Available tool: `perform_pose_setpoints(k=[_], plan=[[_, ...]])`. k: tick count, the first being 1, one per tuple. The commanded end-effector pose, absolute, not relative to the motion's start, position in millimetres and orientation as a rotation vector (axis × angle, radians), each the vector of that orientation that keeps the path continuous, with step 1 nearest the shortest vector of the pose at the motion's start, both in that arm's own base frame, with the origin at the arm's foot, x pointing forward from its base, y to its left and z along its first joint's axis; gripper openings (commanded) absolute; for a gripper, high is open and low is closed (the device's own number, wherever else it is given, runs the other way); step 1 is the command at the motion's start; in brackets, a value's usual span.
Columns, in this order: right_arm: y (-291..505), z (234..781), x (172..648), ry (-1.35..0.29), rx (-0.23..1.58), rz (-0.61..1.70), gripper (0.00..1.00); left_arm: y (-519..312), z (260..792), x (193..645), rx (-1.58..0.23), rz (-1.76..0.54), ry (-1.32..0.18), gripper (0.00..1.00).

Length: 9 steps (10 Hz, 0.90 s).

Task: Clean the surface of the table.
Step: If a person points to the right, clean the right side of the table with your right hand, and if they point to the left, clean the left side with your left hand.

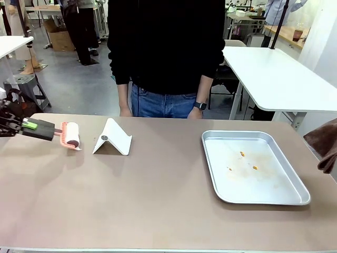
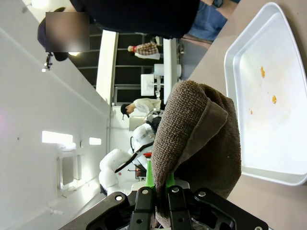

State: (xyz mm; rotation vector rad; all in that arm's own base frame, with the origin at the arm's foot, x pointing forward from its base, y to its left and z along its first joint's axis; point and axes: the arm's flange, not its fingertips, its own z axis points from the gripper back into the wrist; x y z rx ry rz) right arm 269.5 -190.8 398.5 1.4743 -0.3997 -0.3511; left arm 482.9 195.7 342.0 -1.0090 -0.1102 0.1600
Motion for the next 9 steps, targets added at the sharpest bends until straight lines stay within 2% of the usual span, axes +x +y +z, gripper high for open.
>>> perform_pose_setpoints(k=[1,3,5,8,9], plan=[[-191.2,401.7,267.7,-0.392,1.480,-0.357,0.00,208.8,389.6,430.0,-1.089,0.060,-0.242,0.22],[-191.2,401.7,267.7,-0.392,1.480,-0.357,0.00,231.4,419.9,387.1,-1.126,-0.009,-0.316,0.22],[-191.2,401.7,267.7,-0.392,1.480,-0.357,0.00,259.1,430.2,351.9,-1.209,-0.064,-0.319,0.22],[-191.2,401.7,267.7,-0.392,1.480,-0.357,0.00,303.8,418.8,312.5,-1.379,-0.095,-0.289,0.22],[-191.2,401.7,267.7,-0.392,1.480,-0.357,0.00,319.0,410.8,308.7,-1.421,-0.095,-0.231,0.22]])
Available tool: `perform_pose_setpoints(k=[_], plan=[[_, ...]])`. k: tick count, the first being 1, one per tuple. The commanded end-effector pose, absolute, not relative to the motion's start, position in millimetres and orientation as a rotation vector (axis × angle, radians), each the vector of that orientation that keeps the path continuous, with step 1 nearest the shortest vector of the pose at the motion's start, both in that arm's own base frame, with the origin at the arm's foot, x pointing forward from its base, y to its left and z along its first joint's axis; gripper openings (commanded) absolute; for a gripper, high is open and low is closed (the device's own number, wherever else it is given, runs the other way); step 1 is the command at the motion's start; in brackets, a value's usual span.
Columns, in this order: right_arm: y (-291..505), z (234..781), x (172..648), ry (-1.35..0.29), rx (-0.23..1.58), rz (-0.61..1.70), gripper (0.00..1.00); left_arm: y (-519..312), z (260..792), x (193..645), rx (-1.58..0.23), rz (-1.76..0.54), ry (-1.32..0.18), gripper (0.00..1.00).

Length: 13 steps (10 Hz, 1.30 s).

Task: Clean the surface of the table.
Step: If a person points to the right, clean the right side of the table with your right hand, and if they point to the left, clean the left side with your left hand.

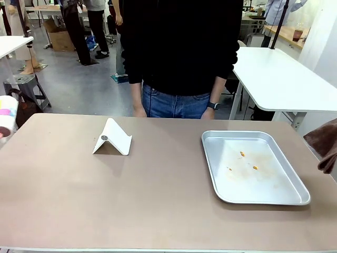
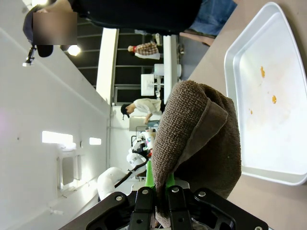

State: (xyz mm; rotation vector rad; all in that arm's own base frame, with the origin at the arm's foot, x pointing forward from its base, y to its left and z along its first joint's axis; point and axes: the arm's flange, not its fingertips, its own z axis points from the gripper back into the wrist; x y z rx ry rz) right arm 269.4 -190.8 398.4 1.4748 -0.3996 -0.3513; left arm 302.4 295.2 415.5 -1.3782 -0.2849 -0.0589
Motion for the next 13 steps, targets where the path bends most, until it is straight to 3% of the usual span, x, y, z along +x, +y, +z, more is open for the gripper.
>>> perform_pose_setpoints(k=[1,7,8,13], plan=[[-191.2,401.7,267.7,-0.392,1.480,-0.357,0.00,336.4,402.2,310.3,-1.454,-0.091,-0.172,0.22],[-191.2,401.7,267.7,-0.392,1.480,-0.357,0.00,384.3,363.6,329.9,-1.478,-0.001,-0.050,0.22],[-191.2,401.7,267.7,-0.392,1.480,-0.357,0.00,337.6,338.9,328.1,-1.487,0.006,-0.113,0.22],[-191.2,401.7,267.7,-0.392,1.480,-0.357,0.00,337.6,338.9,328.1,-1.487,0.006,-0.113,0.22]])
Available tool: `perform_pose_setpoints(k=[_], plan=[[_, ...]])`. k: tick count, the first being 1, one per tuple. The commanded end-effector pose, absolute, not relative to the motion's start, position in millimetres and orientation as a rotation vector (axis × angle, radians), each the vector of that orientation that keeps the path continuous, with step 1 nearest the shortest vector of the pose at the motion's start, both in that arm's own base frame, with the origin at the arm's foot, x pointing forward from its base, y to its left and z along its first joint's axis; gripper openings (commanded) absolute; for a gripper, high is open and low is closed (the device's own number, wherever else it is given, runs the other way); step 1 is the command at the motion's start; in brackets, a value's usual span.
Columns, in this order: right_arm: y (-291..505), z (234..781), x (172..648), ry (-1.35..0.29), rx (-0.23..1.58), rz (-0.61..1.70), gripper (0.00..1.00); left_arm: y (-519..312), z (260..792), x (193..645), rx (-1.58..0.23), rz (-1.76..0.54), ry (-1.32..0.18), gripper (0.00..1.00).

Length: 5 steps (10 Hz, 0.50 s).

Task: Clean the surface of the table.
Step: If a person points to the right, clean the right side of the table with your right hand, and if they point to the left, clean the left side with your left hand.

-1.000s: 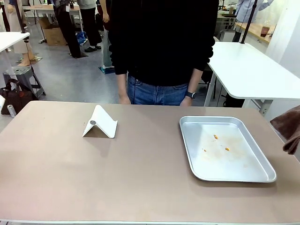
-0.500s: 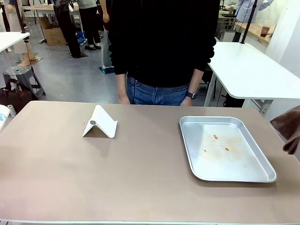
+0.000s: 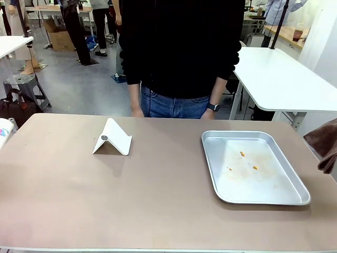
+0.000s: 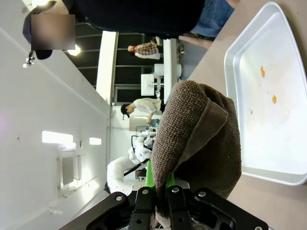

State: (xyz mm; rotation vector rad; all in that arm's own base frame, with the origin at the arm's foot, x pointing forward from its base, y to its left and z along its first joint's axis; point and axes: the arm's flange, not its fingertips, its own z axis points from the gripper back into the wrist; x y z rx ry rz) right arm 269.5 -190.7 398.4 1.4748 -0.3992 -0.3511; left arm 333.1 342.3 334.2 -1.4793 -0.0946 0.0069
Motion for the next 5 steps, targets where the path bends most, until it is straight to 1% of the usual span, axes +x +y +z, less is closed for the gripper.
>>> perform_pose_setpoints(k=[1,5], plan=[[-191.2,401.7,267.7,-0.392,1.480,-0.357,0.00,337.6,338.9,328.1,-1.487,0.006,-0.113,0.22],[-191.2,401.7,267.7,-0.392,1.480,-0.357,0.00,337.6,338.9,328.1,-1.487,0.006,-0.113,0.22]])
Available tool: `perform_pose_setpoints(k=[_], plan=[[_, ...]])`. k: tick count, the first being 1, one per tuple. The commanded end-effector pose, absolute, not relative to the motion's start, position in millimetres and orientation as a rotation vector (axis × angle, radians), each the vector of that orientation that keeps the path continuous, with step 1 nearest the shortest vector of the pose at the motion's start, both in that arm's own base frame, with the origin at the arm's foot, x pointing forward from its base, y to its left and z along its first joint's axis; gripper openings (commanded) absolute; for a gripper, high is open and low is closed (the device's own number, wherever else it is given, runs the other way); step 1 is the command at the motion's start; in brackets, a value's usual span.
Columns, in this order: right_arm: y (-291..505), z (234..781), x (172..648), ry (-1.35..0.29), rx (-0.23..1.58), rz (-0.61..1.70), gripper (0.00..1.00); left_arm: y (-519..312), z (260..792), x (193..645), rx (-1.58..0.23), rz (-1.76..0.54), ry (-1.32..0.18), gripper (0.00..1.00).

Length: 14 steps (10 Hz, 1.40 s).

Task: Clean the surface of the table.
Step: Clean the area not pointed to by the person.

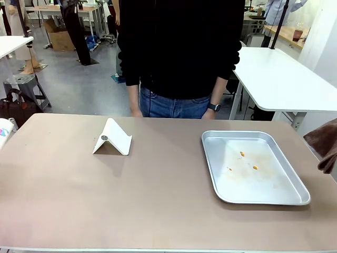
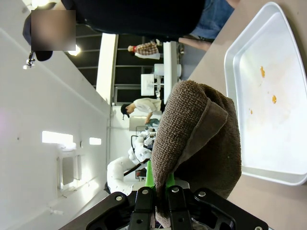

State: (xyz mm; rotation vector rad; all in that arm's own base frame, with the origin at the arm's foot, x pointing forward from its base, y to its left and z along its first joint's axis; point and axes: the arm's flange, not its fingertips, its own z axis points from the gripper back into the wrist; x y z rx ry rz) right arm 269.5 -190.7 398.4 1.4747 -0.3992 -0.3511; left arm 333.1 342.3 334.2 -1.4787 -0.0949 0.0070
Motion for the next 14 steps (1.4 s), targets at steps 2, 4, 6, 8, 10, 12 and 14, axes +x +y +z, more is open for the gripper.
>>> perform_pose_setpoints(k=[2,4,6,8,10,12,14], plan=[[-191.2,401.7,267.7,-0.392,1.480,-0.357,0.00,337.6,338.9,328.1,-1.487,0.006,-0.113,0.22],[-191.2,401.7,267.7,-0.392,1.480,-0.357,0.00,337.6,338.9,328.1,-1.487,0.006,-0.113,0.22],[-191.2,401.7,267.7,-0.392,1.480,-0.357,0.00,337.6,338.9,328.1,-1.487,0.006,-0.113,0.22],[-191.2,401.7,267.7,-0.392,1.480,-0.357,0.00,337.6,338.9,328.1,-1.487,0.006,-0.113,0.22],[-189.6,405.7,259.2,-0.465,1.375,-0.369,0.07,337.6,338.9,328.1,-1.487,0.006,-0.113,0.22],[-153.3,426.5,273.6,-0.549,1.180,-0.316,0.07,337.6,338.9,328.1,-1.487,0.006,-0.113,0.22],[-116.7,438.7,297.6,-0.583,0.979,-0.215,0.07,337.6,338.9,328.1,-1.487,0.006,-0.113,0.22]])
